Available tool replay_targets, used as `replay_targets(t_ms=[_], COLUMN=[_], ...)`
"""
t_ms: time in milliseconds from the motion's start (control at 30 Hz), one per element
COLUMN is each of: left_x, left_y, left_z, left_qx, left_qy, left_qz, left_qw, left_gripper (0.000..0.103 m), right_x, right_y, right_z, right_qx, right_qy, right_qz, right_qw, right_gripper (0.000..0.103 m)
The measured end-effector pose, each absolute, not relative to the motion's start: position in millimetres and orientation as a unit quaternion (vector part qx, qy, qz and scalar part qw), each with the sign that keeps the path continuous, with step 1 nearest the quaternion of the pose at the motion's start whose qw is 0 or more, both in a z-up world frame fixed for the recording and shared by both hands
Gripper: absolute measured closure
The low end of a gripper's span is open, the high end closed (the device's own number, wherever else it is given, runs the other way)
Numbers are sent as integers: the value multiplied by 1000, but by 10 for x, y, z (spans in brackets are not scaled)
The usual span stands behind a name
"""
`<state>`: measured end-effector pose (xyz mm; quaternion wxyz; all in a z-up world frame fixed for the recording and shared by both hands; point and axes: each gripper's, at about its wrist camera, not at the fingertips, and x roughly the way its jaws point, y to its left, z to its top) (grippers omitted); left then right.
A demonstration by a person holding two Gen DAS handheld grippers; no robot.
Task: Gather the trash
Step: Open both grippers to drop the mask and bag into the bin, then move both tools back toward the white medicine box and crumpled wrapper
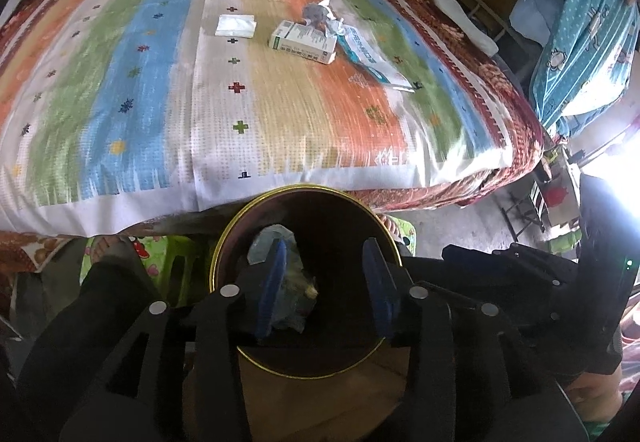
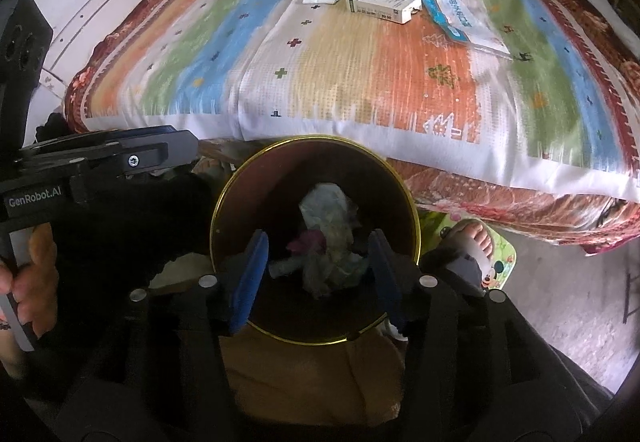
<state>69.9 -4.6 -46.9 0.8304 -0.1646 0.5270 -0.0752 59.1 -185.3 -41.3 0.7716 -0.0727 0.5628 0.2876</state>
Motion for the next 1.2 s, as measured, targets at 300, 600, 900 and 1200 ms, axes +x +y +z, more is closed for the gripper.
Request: replay_targets(t_ms=[300,600,900,1200], left_x=[792,993,1220,1434], left_y=[89,194,335,393], left_z=[-391,-292,-206,-143], left_qx=[-176,-170,-166,-145], left_qy=[515,506,501,493], left_qz=[-57,-40,-16,-1], left_qw=[837,844,849,858], left_gripper=[51,38,31,25], right_x=[653,888,1215,1508], right_y=[-1854,-1823,-1900,-1897], right_z=[-352,-154,46,205], right_qx=[-73,-96,-74,-75], right_qy=[550,512,491,467], right_qz=[287,268,259,250], right_qw=[781,811,829,845], right_gripper=[48,44,38,38])
